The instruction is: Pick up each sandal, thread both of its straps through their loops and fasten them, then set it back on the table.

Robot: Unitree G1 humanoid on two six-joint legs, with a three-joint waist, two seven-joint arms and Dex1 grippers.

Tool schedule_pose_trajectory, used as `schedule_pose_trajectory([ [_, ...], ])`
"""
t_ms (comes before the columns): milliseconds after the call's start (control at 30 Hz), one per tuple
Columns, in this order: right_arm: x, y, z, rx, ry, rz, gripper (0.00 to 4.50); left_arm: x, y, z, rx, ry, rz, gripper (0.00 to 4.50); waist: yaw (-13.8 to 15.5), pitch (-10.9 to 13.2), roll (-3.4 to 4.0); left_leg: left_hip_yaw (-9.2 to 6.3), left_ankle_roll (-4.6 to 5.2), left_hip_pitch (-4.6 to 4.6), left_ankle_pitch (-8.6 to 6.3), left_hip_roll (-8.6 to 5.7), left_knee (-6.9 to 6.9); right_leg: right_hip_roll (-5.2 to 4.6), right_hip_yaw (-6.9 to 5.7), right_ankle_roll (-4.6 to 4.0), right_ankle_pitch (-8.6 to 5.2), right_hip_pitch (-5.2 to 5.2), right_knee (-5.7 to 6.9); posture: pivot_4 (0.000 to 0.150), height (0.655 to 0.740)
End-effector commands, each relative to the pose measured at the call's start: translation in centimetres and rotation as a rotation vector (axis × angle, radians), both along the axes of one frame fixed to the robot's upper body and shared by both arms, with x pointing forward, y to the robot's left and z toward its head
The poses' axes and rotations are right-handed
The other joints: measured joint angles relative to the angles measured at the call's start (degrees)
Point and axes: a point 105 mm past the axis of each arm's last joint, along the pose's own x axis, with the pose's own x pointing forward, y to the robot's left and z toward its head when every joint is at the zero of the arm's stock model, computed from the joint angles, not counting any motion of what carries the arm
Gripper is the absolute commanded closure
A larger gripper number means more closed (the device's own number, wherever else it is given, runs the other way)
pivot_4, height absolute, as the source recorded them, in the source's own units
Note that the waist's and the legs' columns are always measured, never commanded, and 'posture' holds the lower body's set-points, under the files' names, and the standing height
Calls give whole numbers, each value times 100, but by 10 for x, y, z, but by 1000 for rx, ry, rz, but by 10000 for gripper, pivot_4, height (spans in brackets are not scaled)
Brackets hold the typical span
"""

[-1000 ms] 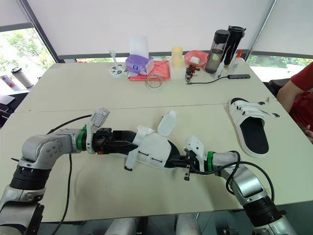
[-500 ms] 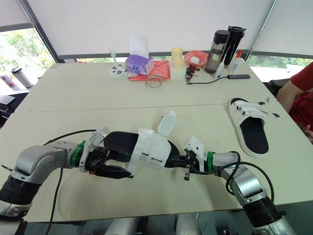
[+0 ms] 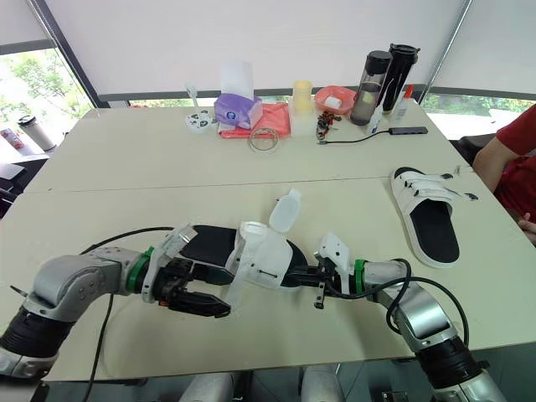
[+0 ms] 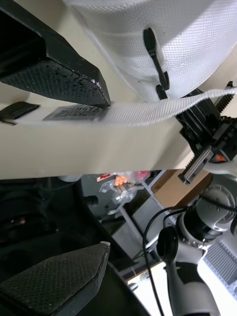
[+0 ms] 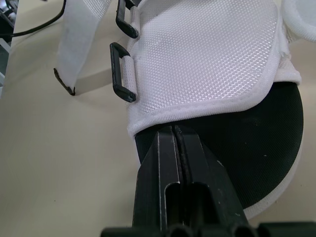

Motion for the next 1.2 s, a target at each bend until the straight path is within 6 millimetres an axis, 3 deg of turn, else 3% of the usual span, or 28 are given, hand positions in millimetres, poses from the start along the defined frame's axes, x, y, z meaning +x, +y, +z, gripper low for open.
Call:
schedule_pose_trajectory([
  [33,8,-17,-20,-80,43,-108,45000,5,0,-4,41,-53,9,168,-6,0,0,0,0,0,0,0,0,0,0,0,0,-1,0,1500,7400],
  [267,9,-17,-21,-79,40,-113,45000,9,6,-16,74,-71,37,168,-5,0,0,0,0,0,0,1,0,0,0,-1,0,-1,-1,1500,7400],
  [367,9,-17,-20,-79,38,-114,45000,10,6,-17,64,-74,43,12982,-5,0,1,0,0,-1,0,2,0,-1,0,-1,0,-2,-1,1500,7400],
  [567,10,-17,-21,-80,36,-111,45000,11,4,-18,52,-83,50,44160,-22,0,1,0,0,-2,0,3,-1,-1,0,-1,1,-3,-2,1500,7400],
  [700,10,-17,-21,-81,36,-107,45000,8,3,-17,40,-83,41,44716,-23,0,1,0,0,-5,0,4,-1,-1,0,-3,1,-6,-2,1500,7400],
  [867,11,-17,-21,-84,32,-106,45000,7,2,34,-127,-79,-8,44716,-25,1,1,-3,0,-18,0,6,-1,0,-3,-5,3,-17,-2,1500,7400],
  [967,11,-17,-21,-86,33,-106,45000,20,2,68,-229,-111,7,44716,-17,1,-1,-7,0,-21,0,5,0,2,-10,-6,3,-19,-2,1500,7400],
  [1067,11,-16,-23,-89,34,-102,45000,46,0,87,-294,-131,82,44716,-22,-1,2,-6,0,-15,0,4,0,2,-15,-5,4,-15,-2,1500,7400],
  [1200,12,-15,-23,-89,33,-99,45000,65,-4,89,-300,-133,106,44716,-56,1,-1,-3,4,-7,3,3,0,9,-22,-3,7,-11,2,1500,7400],
])
